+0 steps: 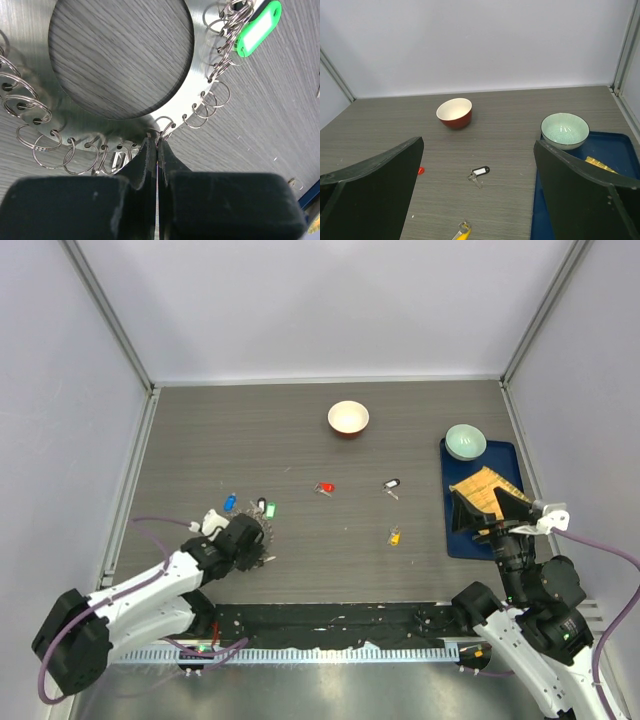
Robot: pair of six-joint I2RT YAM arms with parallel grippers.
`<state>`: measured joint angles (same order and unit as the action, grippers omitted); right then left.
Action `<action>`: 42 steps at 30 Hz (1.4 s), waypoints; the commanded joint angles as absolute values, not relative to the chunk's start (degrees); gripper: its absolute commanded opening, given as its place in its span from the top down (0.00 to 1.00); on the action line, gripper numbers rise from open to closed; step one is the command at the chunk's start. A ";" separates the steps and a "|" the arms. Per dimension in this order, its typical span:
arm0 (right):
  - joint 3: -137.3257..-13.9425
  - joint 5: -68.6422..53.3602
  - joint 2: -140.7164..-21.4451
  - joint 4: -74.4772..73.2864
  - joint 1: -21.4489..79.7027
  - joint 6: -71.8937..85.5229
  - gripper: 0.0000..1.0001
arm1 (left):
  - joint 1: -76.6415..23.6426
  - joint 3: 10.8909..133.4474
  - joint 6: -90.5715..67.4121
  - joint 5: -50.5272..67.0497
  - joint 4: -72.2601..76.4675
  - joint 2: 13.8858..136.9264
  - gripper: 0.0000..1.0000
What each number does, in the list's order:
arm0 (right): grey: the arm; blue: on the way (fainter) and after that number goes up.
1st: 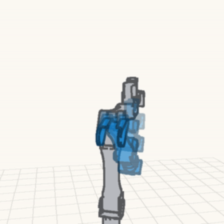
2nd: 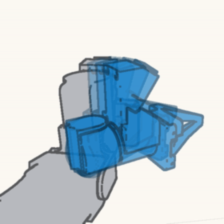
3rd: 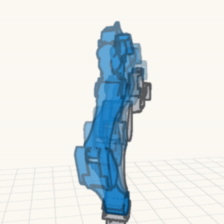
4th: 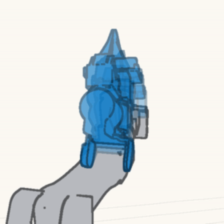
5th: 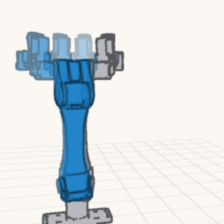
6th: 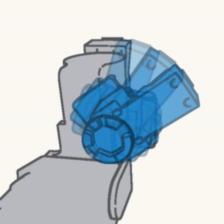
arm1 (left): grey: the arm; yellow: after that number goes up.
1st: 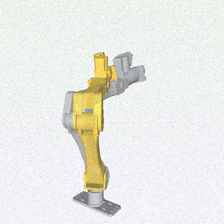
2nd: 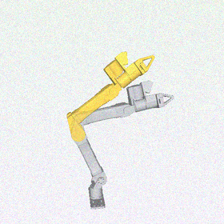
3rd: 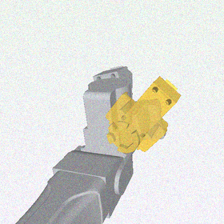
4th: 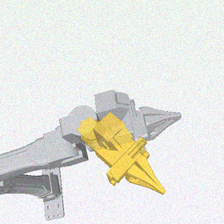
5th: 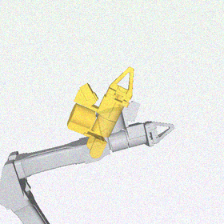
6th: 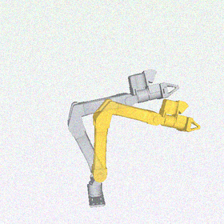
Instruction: Put the keys on the keyring
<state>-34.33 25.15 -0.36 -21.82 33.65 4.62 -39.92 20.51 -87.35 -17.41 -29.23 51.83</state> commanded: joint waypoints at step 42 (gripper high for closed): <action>-43.42 -5.89 -86.30 18.17 59.06 20.74 0.40 | -33.05 47.73 -26.02 -33.92 -41.66 38.51 0.00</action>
<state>-43.94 -8.40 -81.25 1.15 56.42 16.91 -33.39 48.05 -32.58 -30.61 -42.02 42.44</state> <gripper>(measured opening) 0.686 0.994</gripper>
